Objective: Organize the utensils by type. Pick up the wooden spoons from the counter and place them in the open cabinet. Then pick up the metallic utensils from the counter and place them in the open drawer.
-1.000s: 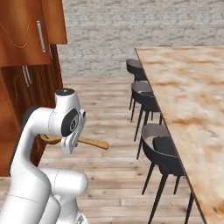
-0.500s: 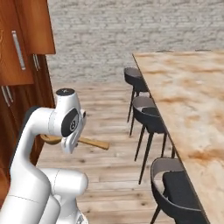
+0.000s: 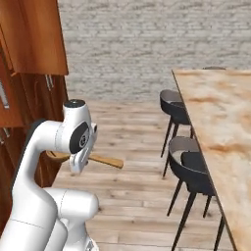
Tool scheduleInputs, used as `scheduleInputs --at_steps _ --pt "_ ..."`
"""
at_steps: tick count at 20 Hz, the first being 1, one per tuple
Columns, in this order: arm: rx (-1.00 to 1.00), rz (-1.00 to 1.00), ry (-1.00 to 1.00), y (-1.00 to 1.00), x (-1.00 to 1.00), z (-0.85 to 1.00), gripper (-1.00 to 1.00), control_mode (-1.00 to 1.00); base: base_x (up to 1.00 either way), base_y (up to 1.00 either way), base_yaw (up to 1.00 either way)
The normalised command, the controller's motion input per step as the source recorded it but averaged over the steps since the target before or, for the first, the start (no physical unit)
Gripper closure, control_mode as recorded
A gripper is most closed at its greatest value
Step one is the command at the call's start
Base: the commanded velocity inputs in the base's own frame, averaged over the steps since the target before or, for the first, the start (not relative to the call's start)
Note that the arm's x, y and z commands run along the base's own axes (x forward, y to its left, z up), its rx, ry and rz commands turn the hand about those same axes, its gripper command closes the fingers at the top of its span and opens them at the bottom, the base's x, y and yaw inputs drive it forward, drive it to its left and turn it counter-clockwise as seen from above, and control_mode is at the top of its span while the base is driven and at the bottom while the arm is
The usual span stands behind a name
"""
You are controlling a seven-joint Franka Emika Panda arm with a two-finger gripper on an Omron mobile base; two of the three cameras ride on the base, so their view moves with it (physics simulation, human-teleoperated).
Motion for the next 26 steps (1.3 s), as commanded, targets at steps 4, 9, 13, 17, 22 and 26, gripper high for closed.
scheduleInputs --at_steps 4,9,13,17,22,26 --pt "0.0 0.0 0.0 0.0 0.0 0.0 1.0 1.0 0.74 -0.08 0.45" --pt "0.0 0.0 0.0 0.0 0.0 0.0 1.0 1.0 0.75 -0.29 0.49" --pt "0.0 0.0 0.0 0.0 0.0 0.0 1.0 1.0 0.41 -0.53 0.45" --pt "0.0 0.0 0.0 0.0 0.0 0.0 1.0 1.0 0.39 -0.27 0.62" --pt "0.0 0.0 0.0 0.0 0.0 0.0 1.0 1.0 0.66 -0.18 0.66" --pt "0.0 0.0 0.0 0.0 0.0 0.0 1.0 1.0 0.28 -0.27 0.69"
